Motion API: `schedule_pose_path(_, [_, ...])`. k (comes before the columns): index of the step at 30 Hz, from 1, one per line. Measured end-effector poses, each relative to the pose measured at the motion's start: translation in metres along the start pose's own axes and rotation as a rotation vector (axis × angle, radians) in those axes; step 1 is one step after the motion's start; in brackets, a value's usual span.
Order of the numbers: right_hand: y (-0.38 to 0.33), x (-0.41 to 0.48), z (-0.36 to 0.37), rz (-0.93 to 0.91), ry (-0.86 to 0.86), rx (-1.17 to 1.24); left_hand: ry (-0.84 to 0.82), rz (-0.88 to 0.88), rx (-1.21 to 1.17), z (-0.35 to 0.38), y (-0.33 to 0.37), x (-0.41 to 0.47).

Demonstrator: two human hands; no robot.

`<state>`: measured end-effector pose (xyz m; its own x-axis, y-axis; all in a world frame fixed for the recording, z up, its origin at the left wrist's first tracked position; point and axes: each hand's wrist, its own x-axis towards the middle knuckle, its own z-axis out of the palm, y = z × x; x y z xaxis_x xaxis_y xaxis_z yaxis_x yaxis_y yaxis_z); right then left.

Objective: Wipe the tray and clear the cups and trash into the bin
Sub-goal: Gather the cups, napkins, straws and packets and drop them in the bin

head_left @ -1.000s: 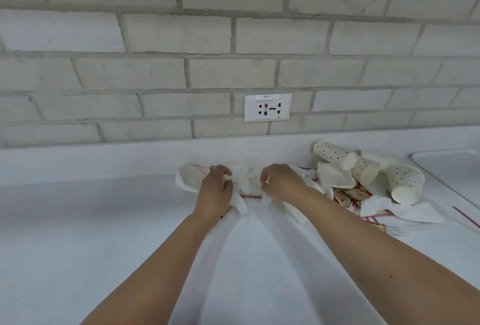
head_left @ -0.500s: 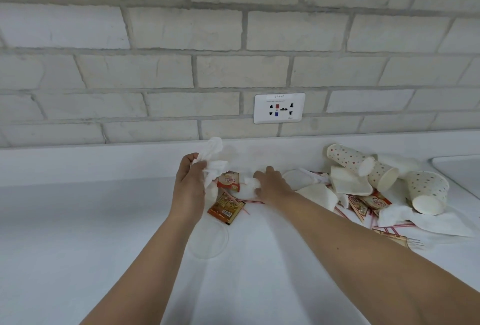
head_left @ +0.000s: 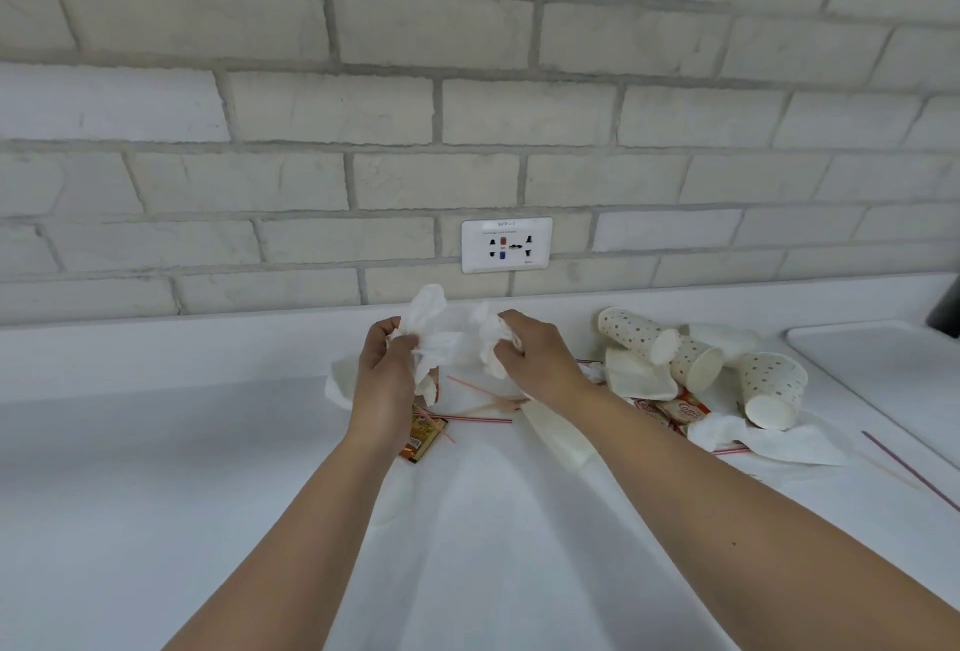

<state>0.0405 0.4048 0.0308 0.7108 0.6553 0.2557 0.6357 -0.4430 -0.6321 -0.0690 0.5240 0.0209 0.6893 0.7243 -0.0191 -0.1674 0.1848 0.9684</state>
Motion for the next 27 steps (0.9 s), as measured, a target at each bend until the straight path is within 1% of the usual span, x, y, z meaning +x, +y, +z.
schedule_pose_path(6, [0.004,-0.048,-0.050,-0.011,0.118,0.037,-0.135,0.021,0.097,0.037,0.003,-0.033])
schedule_pose_path(11, [0.022,-0.100,-0.093,0.116,0.215,0.181,-0.181,-0.026,0.078,0.078,-0.003,-0.070])
schedule_pose_path(14, [0.033,-0.136,-0.118,0.159,0.253,0.181,-0.232,-0.088,0.024,0.108,-0.006,-0.103])
schedule_pose_path(20, [0.057,-0.222,-0.176,0.227,0.352,0.120,-0.331,-0.293,-0.031,0.181,-0.032,-0.172])
schedule_pose_path(22, [0.069,-0.253,-0.195,0.264,0.403,0.134,-0.396,-0.305,0.000,0.208,-0.045,-0.199])
schedule_pose_path(24, [0.082,-0.285,-0.212,0.302,0.481,0.136,-0.478,-0.277,0.072,0.235,-0.058,-0.229])
schedule_pose_path(27, [0.099,-0.329,-0.232,0.347,0.578,0.089,-0.595,-0.256,0.121,0.268,-0.079,-0.275])
